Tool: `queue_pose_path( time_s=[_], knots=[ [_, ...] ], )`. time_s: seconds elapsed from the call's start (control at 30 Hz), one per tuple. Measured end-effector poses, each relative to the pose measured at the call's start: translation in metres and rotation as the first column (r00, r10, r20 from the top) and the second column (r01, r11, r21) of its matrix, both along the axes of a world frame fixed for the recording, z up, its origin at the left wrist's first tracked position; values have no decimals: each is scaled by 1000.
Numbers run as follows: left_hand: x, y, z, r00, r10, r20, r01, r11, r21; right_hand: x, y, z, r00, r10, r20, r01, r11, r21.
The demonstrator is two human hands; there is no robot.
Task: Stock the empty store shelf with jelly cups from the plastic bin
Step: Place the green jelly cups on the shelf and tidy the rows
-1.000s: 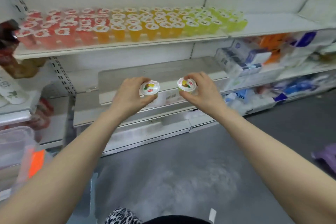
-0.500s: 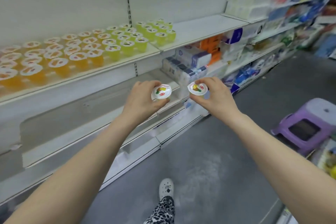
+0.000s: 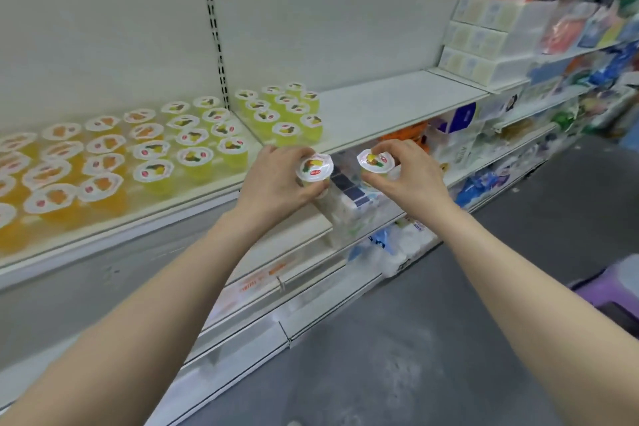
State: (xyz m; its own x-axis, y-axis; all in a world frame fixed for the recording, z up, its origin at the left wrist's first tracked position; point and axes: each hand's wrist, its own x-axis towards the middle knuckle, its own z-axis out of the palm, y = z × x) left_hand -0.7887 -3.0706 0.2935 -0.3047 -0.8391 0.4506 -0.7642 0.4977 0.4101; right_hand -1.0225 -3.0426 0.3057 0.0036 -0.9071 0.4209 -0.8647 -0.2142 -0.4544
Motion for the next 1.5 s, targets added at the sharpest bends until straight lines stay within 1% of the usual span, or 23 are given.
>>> queue_pose_path(
  time_s=[0.1,0.27,0.37,0.47,0.6,0.83,1.03,1.1,1.17,1.3,1.4,1.5],
  knots=[
    [-3,-25,6,999,50,-9,-50,999,-12,-5,-36,4,1000,18,12,-18,999,33],
    [-2,-65,13,989,148,14,-147,989,-18,-9,-101,9,997,57,55,-57,998,-3],
    [0,-84,18,977,215,6,-215,976,-16,-12,-144,8,992,113,53,-113,994,2],
    [-2,-101,23,958,286,-27,-287,958,-28,-13,-185,4,985,167,33,-168,985,38],
    [-9,-120,29,925,374,-66,-375,927,-5,-14,-231,-9,972,234,-1,-233,966,115],
    [-27,-137,28,879,467,-92,-468,884,14,-16,-284,-27,944,329,18,-327,926,189],
    [-40,-143,31,848,526,-64,-526,850,11,-17,-308,-33,915,396,83,-404,898,174],
    [-48,-146,34,842,537,-58,-538,843,3,-20,-313,-34,901,426,82,-434,886,164],
    [-57,-150,36,841,539,-46,-540,842,-8,-24,-317,-33,881,471,39,-470,866,168],
    [-80,-161,39,848,529,-8,-529,848,-35,-40,-325,-23,801,585,-127,-552,804,224],
    [-101,-174,36,855,513,79,-507,858,-83,-53,-330,-15,748,615,-248,-572,788,228],
    [-120,-186,24,839,510,189,-501,860,-97,-63,-334,-11,736,603,-308,-564,798,212]
  ],
)
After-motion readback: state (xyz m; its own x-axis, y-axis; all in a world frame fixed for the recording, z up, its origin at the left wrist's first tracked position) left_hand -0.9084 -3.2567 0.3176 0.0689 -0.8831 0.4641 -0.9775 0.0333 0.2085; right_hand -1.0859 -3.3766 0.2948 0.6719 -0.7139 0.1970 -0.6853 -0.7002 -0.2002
